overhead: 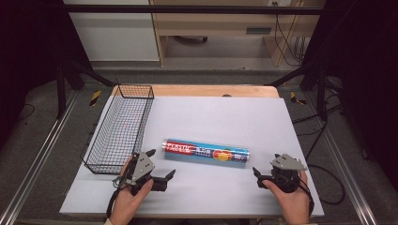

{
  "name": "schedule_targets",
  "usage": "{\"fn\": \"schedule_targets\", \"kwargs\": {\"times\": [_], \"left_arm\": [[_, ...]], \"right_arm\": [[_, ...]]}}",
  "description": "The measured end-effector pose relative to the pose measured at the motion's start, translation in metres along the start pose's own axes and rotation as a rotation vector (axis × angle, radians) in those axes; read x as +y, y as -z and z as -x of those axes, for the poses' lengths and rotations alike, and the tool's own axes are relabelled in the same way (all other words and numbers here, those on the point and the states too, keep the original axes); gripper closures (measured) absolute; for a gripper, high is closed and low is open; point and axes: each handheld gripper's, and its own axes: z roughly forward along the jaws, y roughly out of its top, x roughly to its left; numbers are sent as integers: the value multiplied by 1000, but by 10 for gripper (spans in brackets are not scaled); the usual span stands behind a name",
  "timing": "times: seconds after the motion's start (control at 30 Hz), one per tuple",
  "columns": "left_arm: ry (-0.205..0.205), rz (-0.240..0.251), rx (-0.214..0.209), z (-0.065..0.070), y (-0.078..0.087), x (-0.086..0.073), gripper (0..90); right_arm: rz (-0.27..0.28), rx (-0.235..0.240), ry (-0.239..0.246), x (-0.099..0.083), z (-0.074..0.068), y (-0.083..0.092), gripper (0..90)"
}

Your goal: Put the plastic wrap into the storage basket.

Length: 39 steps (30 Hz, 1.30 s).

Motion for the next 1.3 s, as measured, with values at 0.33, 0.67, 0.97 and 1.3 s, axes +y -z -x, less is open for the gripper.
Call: {"fn": "schedule_targets", "kwargs": {"times": [0.33, 0.67, 0.97, 1.3], "left_arm": [[-29, -38, -26, 2, 2, -2, 24], [-21, -46, -45, -7, 8, -2, 26], [-29, -63, -52, -13, 9, -3, 26], [-26, -77, -66, -13, 5, -4, 24]], "right_arm": [[-44, 87, 182, 31, -18, -2, 93], [-120, 135, 413, 90, -23, -8, 63], [-157, 260, 474, 118, -26, -46, 84], [-239, 408, 533, 116, -44, -96, 78]]}}
